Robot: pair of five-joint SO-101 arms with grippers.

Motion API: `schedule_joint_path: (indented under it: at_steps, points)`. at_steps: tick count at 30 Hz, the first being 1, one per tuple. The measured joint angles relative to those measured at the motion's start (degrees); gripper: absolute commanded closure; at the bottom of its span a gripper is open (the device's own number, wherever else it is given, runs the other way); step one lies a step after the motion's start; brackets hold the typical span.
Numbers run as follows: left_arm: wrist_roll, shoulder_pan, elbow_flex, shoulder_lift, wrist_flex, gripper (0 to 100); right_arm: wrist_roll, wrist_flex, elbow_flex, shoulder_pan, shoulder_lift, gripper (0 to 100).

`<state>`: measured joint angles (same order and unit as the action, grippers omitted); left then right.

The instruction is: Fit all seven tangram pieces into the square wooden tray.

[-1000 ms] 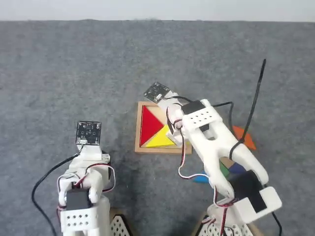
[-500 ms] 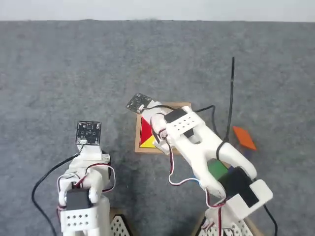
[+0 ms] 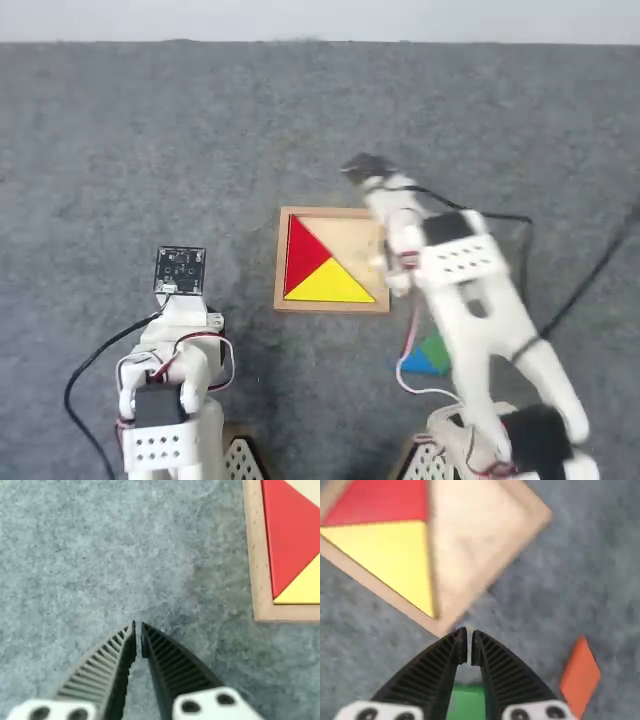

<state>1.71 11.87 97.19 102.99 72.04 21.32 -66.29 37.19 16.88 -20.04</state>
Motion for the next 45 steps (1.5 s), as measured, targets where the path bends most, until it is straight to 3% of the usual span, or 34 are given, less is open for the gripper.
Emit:
schedule_joint_path:
  at_steps: [7,17,23,28,35,45]
  points:
    - [0.00,0.00,0.00,0.00,0.00,98,1.76,-1.76,7.38,-11.52,-4.04,96.8]
    - [0.00,0.00,0.00,0.00,0.00,98,16.09,-15.82,15.91,-4.13,-16.62,96.3]
    - [0.00,0.00,0.00,0.00,0.00,98,22.68,-21.10,17.49,-3.25,-17.41,79.8]
    - [0.00,0.00,0.00,0.00,0.00,98,26.46,-16.53,19.34,-2.02,-5.36,88.3]
    - [0.00,0.00,0.00,0.00,0.00,98,23.21,-4.40,16.70,-3.52,13.27,88.3]
    - [0.00,0.00,0.00,0.00,0.00,98,18.20,-4.31,3.34,-13.45,20.48,88.3]
